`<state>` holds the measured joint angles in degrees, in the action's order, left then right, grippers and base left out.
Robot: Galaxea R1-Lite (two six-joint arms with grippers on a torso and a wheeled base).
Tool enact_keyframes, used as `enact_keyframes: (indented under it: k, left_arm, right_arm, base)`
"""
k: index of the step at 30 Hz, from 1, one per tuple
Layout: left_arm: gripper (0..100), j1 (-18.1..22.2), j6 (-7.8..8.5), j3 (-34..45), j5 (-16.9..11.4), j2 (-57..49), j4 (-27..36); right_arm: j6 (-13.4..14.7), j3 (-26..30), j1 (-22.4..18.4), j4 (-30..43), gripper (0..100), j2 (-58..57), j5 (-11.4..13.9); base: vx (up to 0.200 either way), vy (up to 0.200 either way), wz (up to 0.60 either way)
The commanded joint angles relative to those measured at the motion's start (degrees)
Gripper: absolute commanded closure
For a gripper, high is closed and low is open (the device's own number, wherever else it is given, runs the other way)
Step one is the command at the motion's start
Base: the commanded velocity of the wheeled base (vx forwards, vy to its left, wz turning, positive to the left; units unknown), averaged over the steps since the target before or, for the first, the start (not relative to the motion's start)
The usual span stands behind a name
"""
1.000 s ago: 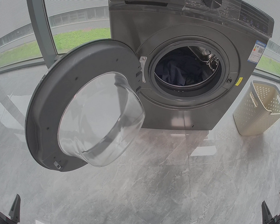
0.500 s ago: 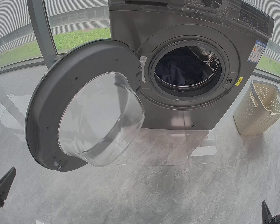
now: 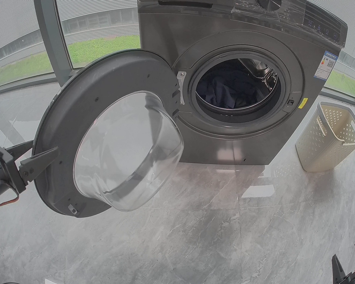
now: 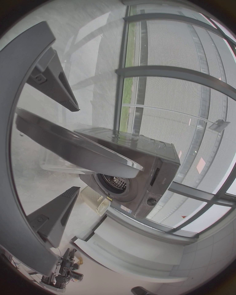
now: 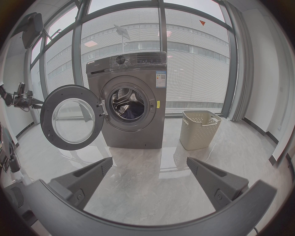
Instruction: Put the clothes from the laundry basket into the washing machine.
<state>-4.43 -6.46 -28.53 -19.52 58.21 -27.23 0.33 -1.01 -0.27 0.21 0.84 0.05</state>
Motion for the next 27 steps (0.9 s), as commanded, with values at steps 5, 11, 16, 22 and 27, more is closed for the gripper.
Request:
enact_keyframes:
  k: [5, 11, 16, 22, 27]
  left_arm:
    - [0, -13.77, -2.77, -1.36, -2.98, 2.35, -0.72]
    - [0, -24.67, -6.11, -1.27, -2.54, -4.16, 0.34]
    - [0, -22.47, -6.2, -1.97, 2.73, -3.28, 1.48]
    - [0, -14.38, -5.49, -3.47, 7.12, 2.87, -1.42]
    - [0, -13.86, -5.58, -5.4, 9.41, 7.71, -5.2]
  right_arm:
    - [0.02, 0.92, 0.0, -0.03, 0, -0.84, -0.05]
    - [0.02, 0.92, 0.0, -0.03, 0, -0.84, -0.05]
    - [0.02, 0.92, 0.0, -0.03, 0, -0.84, -0.05]
    - [0.02, 0.92, 0.0, -0.03, 0, -0.84, -0.05]
    - [0.02, 0.92, 0.0, -0.03, 0, -0.84, -0.05]
  base:
    - [0.0, 0.0, 0.0]
    - [0.0, 0.0, 0.0]
    - [0.0, 0.0, 0.0]
    - [0.0, 0.0, 0.0]
    - [0.0, 0.0, 0.0]
